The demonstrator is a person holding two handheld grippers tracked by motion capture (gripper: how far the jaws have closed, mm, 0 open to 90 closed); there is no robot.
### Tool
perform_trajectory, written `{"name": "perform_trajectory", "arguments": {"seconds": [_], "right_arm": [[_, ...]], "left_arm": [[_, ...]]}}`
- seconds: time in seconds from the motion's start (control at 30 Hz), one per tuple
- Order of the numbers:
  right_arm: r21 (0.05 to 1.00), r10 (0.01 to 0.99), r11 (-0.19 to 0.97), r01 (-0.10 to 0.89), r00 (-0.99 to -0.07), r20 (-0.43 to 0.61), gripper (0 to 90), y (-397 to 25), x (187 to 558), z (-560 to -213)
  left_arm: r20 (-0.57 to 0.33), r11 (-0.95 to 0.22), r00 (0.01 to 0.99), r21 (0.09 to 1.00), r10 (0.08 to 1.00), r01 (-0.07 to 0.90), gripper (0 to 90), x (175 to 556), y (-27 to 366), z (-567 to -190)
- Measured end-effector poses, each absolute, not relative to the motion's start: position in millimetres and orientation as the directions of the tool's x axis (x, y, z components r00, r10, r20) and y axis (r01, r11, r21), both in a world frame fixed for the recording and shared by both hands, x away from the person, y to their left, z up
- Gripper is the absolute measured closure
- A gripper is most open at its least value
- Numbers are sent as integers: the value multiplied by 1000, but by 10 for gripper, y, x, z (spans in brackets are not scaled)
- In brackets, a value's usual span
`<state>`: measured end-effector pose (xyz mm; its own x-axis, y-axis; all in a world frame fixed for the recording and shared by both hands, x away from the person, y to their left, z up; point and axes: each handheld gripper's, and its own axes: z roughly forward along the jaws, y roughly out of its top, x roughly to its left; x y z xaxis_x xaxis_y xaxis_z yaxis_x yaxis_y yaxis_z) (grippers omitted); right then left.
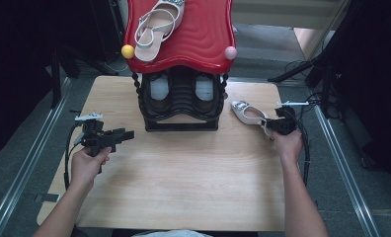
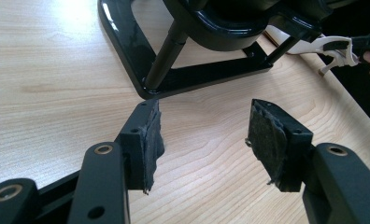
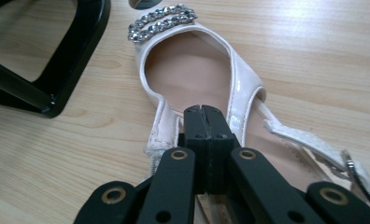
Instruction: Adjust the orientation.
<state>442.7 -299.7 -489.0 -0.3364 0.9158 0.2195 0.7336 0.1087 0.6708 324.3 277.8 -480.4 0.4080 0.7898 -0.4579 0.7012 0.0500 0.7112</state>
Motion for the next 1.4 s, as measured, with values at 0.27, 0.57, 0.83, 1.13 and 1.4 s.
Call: {"name": "perform_trajectory", "arguments": {"seconds": [0.27,0.57,0.83,1.13,1.4], "right_arm": [[646,908,92,758,-330,259,900,-2911,4411,-4863],[629,896,79,773,-331,294,900,-2792,4403,-4867],[631,888,76,772,-340,310,900,-2688,4400,-4880],[637,886,66,768,-339,316,900,-2673,4396,-4878],[653,896,71,754,-336,291,850,-2725,4364,-4787]], "left_arm": [[-462,53,408,710,788,703,441,3245,2773,-4805],[-451,44,412,714,792,698,439,3245,2771,-4809],[-459,55,408,714,789,698,438,3246,2784,-4806],[-460,54,407,712,789,700,435,3250,2785,-4810],[-461,42,416,709,784,704,433,3258,2770,-4823]]}}
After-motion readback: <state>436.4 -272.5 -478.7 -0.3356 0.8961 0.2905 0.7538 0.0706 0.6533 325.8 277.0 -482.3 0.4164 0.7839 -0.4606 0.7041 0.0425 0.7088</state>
